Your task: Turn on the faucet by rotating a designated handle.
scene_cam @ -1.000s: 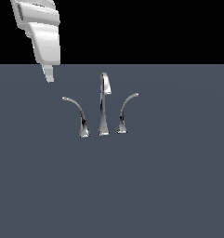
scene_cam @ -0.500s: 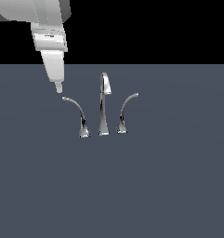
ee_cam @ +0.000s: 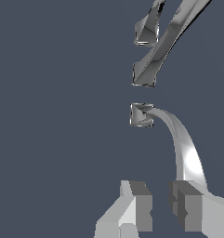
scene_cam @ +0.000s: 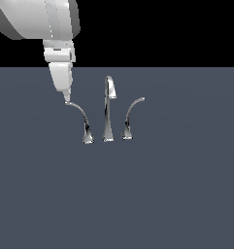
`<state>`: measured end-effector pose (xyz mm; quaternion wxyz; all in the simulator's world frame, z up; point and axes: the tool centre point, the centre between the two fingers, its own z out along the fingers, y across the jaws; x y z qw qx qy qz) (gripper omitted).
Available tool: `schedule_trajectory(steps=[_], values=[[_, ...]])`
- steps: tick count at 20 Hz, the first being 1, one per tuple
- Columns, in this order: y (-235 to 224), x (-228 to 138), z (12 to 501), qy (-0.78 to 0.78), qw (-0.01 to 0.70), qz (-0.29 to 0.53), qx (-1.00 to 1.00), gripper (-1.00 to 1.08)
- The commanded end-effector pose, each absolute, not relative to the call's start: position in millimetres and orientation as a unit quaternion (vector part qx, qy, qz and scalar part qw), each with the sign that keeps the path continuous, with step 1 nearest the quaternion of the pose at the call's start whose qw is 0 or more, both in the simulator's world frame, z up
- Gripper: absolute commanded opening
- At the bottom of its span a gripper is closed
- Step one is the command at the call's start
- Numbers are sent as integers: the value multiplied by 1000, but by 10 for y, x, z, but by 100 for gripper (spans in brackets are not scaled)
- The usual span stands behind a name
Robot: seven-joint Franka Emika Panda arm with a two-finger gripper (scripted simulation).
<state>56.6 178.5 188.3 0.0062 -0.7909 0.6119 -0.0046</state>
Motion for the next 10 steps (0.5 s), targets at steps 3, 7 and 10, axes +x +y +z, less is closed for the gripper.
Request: schedule_trajectory(steps=[3,7,10], values=[[1691,650,1714,628,0,0,-778,-100],[1684,674,1701,631,0,0,-776,-100],[1684,674,1701,631,0,0,-776,-100]])
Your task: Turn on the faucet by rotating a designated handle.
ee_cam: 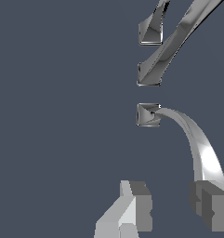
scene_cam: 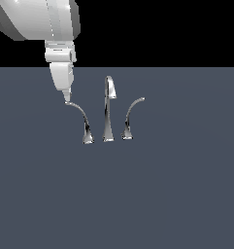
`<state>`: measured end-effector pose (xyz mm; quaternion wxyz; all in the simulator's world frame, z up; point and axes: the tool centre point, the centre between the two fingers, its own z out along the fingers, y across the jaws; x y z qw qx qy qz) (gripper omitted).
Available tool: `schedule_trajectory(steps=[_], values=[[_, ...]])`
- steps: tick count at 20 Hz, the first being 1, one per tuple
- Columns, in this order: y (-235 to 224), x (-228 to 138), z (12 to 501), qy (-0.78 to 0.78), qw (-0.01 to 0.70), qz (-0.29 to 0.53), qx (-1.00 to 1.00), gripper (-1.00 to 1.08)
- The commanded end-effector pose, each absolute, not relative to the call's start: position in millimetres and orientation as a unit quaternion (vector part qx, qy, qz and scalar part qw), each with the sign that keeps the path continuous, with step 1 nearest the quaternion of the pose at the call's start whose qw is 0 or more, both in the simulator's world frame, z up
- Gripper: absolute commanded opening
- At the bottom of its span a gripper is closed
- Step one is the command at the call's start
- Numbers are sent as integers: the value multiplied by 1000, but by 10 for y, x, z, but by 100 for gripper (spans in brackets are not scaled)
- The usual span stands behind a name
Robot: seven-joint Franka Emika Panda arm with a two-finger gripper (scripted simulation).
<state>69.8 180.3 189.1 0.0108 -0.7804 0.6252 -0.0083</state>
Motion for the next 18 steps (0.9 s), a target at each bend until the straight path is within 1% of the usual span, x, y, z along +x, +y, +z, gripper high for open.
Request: schedule_trajectory(steps=[1,16,17,18], values=[[1799,702,1891,625,11,-9,-780,-100],[1775,207,1709,631,0,0,-776,-100],[1775,207,1709,631,0,0,-776,-100],[1769,323,1803,632,11,-8,-775,-100]])
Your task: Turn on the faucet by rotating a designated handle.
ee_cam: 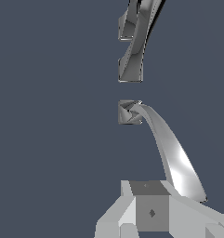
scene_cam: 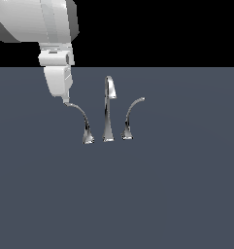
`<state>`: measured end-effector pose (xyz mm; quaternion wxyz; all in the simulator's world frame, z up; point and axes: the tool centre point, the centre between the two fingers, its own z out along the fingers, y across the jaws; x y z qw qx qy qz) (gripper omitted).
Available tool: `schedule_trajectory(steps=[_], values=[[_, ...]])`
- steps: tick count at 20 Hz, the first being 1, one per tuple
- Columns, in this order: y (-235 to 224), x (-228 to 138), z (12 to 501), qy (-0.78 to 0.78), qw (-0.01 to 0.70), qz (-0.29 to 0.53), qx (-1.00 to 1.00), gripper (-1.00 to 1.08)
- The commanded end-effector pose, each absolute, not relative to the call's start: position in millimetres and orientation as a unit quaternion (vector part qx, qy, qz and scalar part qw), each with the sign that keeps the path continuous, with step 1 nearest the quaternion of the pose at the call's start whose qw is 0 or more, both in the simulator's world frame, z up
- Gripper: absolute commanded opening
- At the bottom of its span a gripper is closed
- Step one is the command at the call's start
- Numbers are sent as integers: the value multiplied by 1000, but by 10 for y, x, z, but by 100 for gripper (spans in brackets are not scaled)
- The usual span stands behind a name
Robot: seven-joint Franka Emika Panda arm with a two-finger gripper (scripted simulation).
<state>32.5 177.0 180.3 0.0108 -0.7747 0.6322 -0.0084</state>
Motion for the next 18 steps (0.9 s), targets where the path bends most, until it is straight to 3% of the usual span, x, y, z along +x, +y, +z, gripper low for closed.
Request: schedule_trajectory(steps=[1,18], values=[[1754,294,1797,632,10,-8,-775,-100],[1508,-180,1709,631,1,0,-776,-100]])
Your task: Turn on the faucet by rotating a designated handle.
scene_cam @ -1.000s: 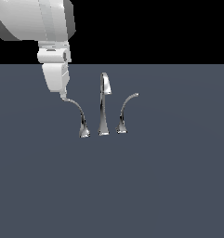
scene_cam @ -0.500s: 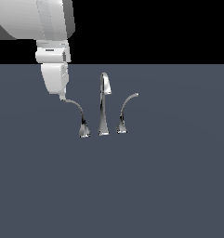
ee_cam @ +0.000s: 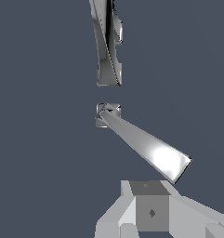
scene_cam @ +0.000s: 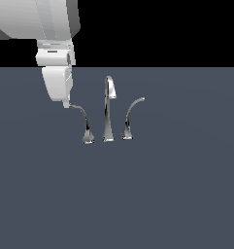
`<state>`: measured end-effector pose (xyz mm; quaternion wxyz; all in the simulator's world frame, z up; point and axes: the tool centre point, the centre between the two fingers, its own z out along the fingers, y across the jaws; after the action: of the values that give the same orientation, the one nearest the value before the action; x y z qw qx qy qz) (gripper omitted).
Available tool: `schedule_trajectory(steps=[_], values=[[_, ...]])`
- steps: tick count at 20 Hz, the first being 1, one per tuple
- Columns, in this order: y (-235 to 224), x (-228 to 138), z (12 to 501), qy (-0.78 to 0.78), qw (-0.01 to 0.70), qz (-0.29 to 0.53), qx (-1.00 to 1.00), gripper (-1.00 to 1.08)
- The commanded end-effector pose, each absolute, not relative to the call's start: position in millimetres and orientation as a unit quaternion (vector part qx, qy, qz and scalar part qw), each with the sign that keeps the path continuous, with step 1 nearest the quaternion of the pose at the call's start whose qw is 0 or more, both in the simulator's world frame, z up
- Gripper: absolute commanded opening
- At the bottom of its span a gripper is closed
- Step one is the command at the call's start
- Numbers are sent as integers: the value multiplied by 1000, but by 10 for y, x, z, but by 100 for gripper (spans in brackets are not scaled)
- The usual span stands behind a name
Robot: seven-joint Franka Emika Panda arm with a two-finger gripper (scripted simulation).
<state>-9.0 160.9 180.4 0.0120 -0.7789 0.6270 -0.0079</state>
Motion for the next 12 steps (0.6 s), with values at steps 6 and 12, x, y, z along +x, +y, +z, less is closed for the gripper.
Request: schedule_trajectory(steps=[6,12], values=[[1374,-165,1764,629,7,-5,-778,-100],[1080,-262,1716,631,1,-1,-776,-100]])
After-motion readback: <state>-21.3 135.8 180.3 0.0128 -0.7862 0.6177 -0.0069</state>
